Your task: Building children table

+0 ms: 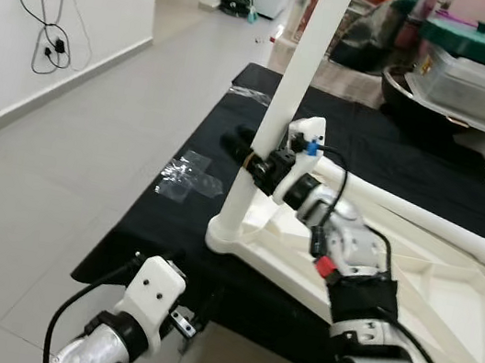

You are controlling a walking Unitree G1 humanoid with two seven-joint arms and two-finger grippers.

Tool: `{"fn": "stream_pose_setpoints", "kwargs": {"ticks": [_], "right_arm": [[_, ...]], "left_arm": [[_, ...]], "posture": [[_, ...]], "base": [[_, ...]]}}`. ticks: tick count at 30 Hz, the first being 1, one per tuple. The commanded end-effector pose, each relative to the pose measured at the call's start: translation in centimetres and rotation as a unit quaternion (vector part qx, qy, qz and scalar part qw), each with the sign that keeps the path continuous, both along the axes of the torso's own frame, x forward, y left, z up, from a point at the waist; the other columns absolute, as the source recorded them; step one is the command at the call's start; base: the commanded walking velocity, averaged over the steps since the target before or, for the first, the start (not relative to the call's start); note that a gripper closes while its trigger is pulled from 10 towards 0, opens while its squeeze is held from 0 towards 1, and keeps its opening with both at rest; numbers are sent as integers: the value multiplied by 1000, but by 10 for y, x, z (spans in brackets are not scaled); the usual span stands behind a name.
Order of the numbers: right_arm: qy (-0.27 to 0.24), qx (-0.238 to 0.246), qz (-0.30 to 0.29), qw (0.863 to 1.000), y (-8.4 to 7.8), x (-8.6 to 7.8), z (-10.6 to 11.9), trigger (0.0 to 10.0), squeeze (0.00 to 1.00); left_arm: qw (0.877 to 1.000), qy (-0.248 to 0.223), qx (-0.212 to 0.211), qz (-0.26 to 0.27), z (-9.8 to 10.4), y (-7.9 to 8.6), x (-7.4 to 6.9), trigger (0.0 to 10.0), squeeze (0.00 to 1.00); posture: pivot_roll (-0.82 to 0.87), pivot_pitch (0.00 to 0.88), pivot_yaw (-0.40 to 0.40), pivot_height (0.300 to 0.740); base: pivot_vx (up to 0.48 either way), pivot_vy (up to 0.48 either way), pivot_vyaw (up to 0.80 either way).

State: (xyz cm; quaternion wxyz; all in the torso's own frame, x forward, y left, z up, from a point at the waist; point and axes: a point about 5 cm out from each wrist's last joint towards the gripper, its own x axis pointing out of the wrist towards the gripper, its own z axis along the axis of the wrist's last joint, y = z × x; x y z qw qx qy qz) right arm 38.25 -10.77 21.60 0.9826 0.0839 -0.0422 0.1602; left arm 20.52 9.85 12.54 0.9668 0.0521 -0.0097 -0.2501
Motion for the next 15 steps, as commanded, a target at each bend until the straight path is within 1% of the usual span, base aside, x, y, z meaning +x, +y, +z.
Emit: {"fn": "stream_pose_setpoints", "kwargs": {"ticks": [1, 2, 3, 4, 6, 7, 8, 9, 10, 11, 12, 13, 14, 15], "right_arm": [[60, 5, -125, 990, -38, -1, -27, 0, 0], [60, 5, -125, 990, -38, -1, -27, 0, 0], [76, 3, -228, 971, -50, -9, -33, 0, 0], [94, 5, -298, 950, -53, -18, -38, 0, 0], [94, 5, -298, 950, -53, -18, -38, 0, 0], [108, 11, -322, 940, -50, -22, -42, 0, 0], [118, 20, -326, 938, -42, -24, -43, 0, 0], [118, 20, -326, 938, -42, -24, -43, 0, 0], [124, 29, -319, 939, -35, -23, -44, 0, 0], [124, 29, -319, 939, -35, -23, -44, 0, 0], [128, 35, -318, 939, -30, -23, -44, 0, 0], [116, 40, -303, 945, -25, -21, -39, 10000, 35], [116, 40, -303, 945, -25, -21, -39, 10000, 35], [93, 57, -281, 954, -17, -19, -31, 10000, 1000]], "left_arm": [[1000, 9, 2, -4, -3, -1, -1, 10000, 0], [1000, 9, 2, -4, -3, -1, -1, 10000, 0], [1000, 9, 2, -4, -3, -1, -1, 10000, 0], [1000, 9, 2, -4, -3, -1, -1, 10000, 0], [1000, 9, 2, -4, -3, -1, -1, 10000, 0], [1000, 9, 3, -4, -3, -1, 0, 10000, 0], [1000, 9, 3, -4, -3, -1, 0, 10000, 0], [1000, 9, 3, -4, -3, -1, 0, 10000, 0], [1000, 8, 3, -4, -2, -1, 1, 10000, 0], [1000, 8, 3, -4, -2, -1, 1, 10000, 0], [1000, 8, 3, -4, -2, -1, 1, 10000, 0], [1000, 8, 3, -4, -2, -1, 1, 10000, 0], [1000, 8, 3, -4, -2, -1, 1, 10000, 0], [1000, 8, 3, -3, -2, -1, 2, 10000, 0]], "posture": [[114, 47, -138, 740], [114, 47, -138, 740], [120, 43, -142, 740], [123, 44, -142, 740], [123, 44, -142, 740], [122, 46, -141, 740], [118, 52, -139, 740], [118, 52, -139, 740], [117, 56, -137, 740], [117, 56, -137, 740], [116, 59, -139, 740], [115, 60, -140, 740], [115, 60, -140, 740], [113, 63, -141, 740]], "base": [[0, 0, 0], [0, 0, 0], [0, 0, 0], [0, 0, 0], [0, 0, 0], [0, 0, 0], [0, 0, 0], [0, 0, 0], [0, 0, 0], [0, 0, 0], [0, 0, 0], [0, 0, 0], [0, 0, 0], [0, 0, 0]]}}
